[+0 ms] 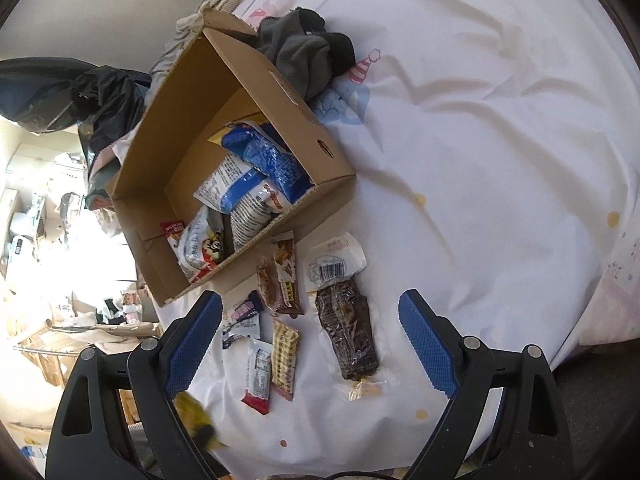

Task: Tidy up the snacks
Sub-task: 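Grasp the dark jerky pack with right gripper while left holds orange bag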

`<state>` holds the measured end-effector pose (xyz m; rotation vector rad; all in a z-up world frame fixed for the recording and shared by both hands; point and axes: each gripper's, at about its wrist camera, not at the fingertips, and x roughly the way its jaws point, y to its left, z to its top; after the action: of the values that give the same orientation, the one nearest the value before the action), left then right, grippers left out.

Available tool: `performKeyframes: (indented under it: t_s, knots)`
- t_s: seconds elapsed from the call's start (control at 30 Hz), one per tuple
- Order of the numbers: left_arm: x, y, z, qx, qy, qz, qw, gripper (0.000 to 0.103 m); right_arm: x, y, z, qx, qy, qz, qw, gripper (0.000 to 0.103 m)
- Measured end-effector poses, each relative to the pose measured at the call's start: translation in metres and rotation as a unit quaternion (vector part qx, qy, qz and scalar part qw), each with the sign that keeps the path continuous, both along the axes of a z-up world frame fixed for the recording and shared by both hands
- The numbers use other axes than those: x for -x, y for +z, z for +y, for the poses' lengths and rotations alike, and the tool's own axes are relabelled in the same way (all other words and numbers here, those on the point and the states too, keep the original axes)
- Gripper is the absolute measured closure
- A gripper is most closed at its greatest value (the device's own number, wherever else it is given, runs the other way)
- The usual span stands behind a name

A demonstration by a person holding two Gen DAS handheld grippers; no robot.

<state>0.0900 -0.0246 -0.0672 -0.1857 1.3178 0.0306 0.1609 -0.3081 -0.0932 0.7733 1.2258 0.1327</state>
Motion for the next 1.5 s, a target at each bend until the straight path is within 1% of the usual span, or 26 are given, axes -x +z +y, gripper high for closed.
performKeyframes:
  t_s: [0.07,0.2,0.3,0.4,0.47,0.57,0.67,0.73,0.8,0.87,0.9,0.97,1.0,1.03,1.1,1.17,1.3,1.4,1.5]
  knots:
    - [-0.009,0.004,0.013,-0.010,-0.006,-0.001,0.9999,0.056,-0.001,-0.003,0.003,0.009,0.005,0.006,1.000,0.011]
    - [-0.032,-0.004,0.040,-0.017,-0.017,0.016,0.9996,0.056,-0.005,-0.014,0.017,0.041,0.032,0.031,0.998,0.011]
    - [-0.038,-0.015,0.051,-0.026,-0.026,0.022,0.9991,0.056,-0.008,-0.026,0.032,0.100,0.067,0.056,0.991,0.011]
    - [-0.042,-0.025,0.057,-0.033,-0.023,0.012,0.9991,0.056,-0.012,-0.039,0.048,0.127,0.099,0.074,0.984,0.011]
    - [-0.043,-0.032,0.061,-0.020,-0.016,0.017,0.9995,0.056,-0.015,-0.046,0.058,0.150,0.118,0.083,0.978,0.011]
    - [-0.045,-0.033,0.067,0.024,0.009,0.027,0.9993,0.056,-0.018,-0.060,0.076,0.177,0.148,0.101,0.968,0.011]
    - [-0.045,-0.024,0.061,0.025,-0.001,0.007,0.9997,0.056,-0.023,-0.071,0.094,0.218,0.165,0.109,0.956,0.010]
    - [-0.046,-0.020,0.057,0.024,-0.010,-0.001,0.9997,0.056,-0.025,-0.078,0.106,0.248,0.181,0.111,0.945,0.007]
    - [-0.046,-0.022,0.057,0.030,-0.015,0.003,0.9994,0.056,-0.024,-0.085,0.114,0.276,0.187,0.105,0.937,0.005]
    - [-0.044,-0.023,0.058,0.040,-0.012,0.010,0.9991,0.056,-0.021,-0.088,0.119,0.294,0.186,0.097,0.933,0.005]
    - [-0.043,-0.023,0.059,0.047,-0.011,0.014,0.9987,0.056,-0.019,-0.088,0.122,0.304,0.188,0.092,0.929,0.006]
    - [-0.042,-0.021,0.059,0.056,-0.009,0.015,0.9983,0.056,-0.017,-0.087,0.125,0.308,0.199,0.081,0.927,0.016]
    - [-0.042,-0.020,0.058,0.059,-0.009,0.013,0.9981,0.056,-0.015,-0.085,0.128,0.308,0.207,0.074,0.926,0.033]
    - [-0.043,-0.018,0.058,0.059,-0.011,0.011,0.9981,0.056,-0.013,-0.081,0.131,0.313,0.211,0.068,0.924,0.039]
    - [-0.043,-0.015,0.056,0.059,-0.013,0.005,0.9982,0.056,-0.010,-0.077,0.131,0.309,0.214,0.060,0.925,0.043]
    - [-0.043,-0.015,0.055,0.058,-0.016,0.004,0.9982,0.056,-0.007,-0.074,0.129,0.301,0.212,0.058,0.928,0.044]
    - [-0.043,-0.017,0.056,0.060,-0.012,0.010,0.9981,0.056,-0.002,-0.065,0.112,0.270,0.198,0.055,0.941,0.045]
    - [-0.042,-0.019,0.058,0.054,-0.010,0.010,0.9984,0.056,0.002,-0.058,0.098,0.240,0.186,0.052,0.951,0.045]
    - [-0.042,-0.020,0.058,0.047,-0.008,0.008,0.9988,0.056,0.014,-0.048,0.090,0.215,0.181,0.043,0.959,0.045]
